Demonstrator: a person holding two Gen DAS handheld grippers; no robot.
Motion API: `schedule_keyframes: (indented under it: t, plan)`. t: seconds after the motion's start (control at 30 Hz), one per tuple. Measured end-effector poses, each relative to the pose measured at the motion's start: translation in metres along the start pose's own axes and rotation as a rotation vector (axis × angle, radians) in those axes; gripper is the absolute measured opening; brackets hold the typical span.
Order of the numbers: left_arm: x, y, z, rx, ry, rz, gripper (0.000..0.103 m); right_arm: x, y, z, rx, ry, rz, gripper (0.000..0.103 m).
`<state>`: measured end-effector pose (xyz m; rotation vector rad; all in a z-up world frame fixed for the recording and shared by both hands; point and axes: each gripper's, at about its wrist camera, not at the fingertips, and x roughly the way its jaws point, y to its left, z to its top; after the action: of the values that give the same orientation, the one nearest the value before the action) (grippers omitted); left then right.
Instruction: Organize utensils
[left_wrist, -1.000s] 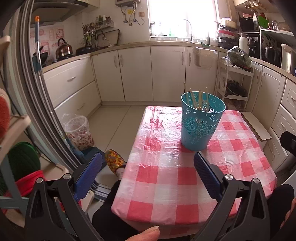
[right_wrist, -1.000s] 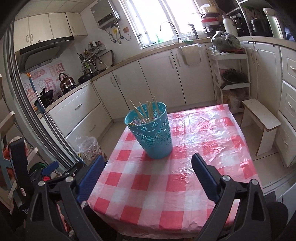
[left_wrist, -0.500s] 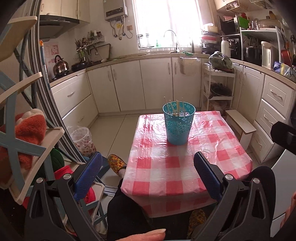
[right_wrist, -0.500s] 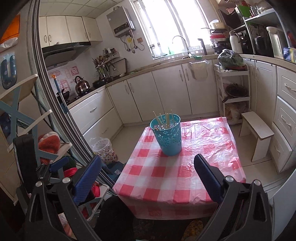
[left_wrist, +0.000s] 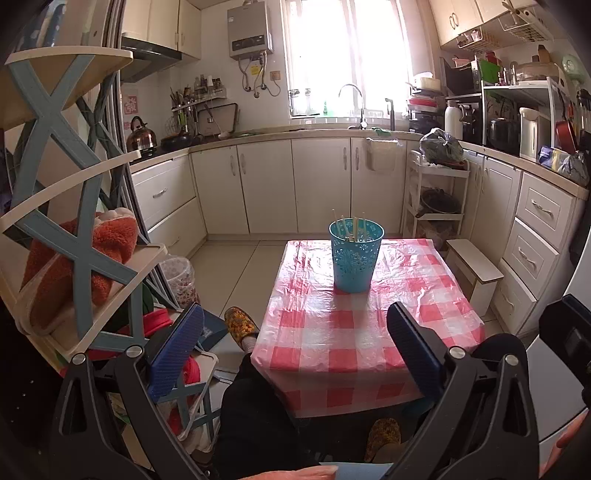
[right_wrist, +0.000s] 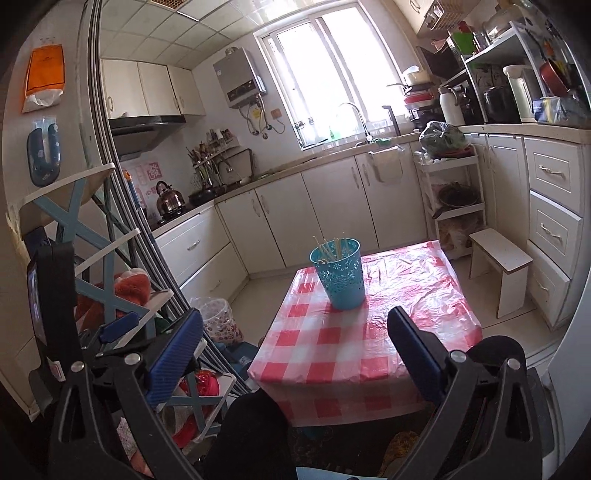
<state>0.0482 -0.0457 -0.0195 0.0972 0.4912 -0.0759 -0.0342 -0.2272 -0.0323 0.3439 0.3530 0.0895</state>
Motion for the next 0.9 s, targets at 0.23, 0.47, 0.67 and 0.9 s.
schedule_keyframes:
  t: [0.23,0.47,0.67,0.9]
  plan:
    - [-0.012,0.006,-0.001,-0.028,-0.024,-0.002,0.095,-0.009,0.015,-0.007,-0.058,-0.011,-0.008,0.096]
    - [-0.019,0.008,-0.003,-0.031,-0.041,-0.010,0.095,-0.019,0.023,-0.009,-0.082,-0.049,-0.030,0.096]
    - [-0.007,0.022,0.000,-0.072,-0.027,-0.006,0.095,0.000,0.026,-0.009,-0.094,-0.023,-0.033,0.096]
    - [0.001,0.023,0.002,-0.083,-0.028,0.002,0.095,0.009,0.025,-0.010,-0.101,-0.014,-0.034,0.096]
